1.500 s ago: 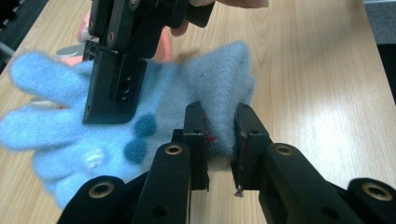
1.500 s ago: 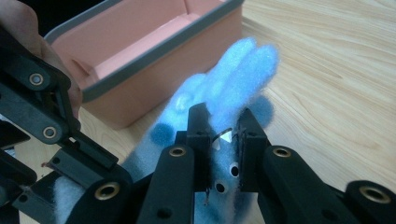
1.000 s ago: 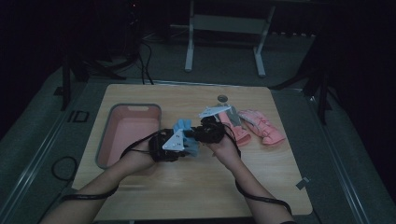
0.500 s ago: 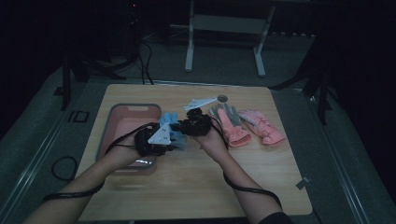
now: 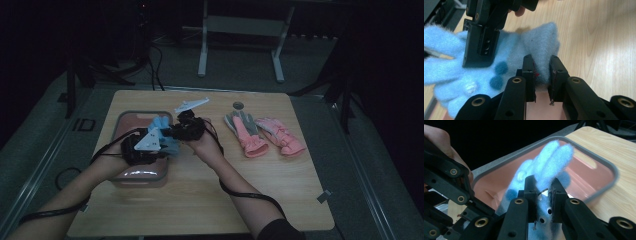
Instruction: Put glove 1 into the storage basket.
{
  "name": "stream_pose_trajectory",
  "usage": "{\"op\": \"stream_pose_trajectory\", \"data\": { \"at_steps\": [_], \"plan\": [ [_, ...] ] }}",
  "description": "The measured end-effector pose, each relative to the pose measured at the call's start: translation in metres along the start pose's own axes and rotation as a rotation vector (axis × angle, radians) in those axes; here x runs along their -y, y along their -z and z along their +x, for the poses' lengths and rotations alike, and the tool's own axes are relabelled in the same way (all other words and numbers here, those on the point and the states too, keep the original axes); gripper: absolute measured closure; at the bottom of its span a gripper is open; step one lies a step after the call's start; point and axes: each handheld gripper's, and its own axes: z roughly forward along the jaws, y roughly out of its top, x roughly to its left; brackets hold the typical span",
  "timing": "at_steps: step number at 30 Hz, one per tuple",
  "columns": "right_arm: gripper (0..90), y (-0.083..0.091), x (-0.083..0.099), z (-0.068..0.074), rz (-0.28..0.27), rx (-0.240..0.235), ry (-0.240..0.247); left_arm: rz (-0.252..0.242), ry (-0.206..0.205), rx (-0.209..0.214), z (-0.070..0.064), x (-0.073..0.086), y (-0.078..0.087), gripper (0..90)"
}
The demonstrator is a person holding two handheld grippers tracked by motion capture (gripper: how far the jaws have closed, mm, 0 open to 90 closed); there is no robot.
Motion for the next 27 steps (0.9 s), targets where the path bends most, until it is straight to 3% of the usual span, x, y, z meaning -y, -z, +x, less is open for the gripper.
{"op": "stream_pose_trajectory", "data": {
  "at_steps": [6, 11, 16, 23, 27],
  "plan": [
    [79.7, -0.027, -0.006, 0.006, 0.02, -0.03, 0.003, 0.009, 0.05, 0.001, 0.004, 0.028, 0.007, 78.4],
    [79.7, -0.05, -0.009, 0.011, 0.037, -0.052, 0.002, 0.033, 0.056, 0.002, 0.007, 0.046, 0.012, 78.4],
    [79.7, -0.066, -0.007, 0.015, 0.048, -0.065, -0.004, 0.032, 0.052, 0.029, 0.009, 0.064, 0.015, 78.4],
    [79.7, -0.077, 0.003, 0.009, 0.094, -0.048, -0.018, 0.042, 0.051, 0.055, 0.011, 0.072, -0.001, 78.4],
    [79.6, -0.084, 0.01, 0.0, 0.127, -0.029, -0.04, 0.075, 0.046, 0.072, 0.014, 0.074, -0.019, 78.3]
  ]
}}
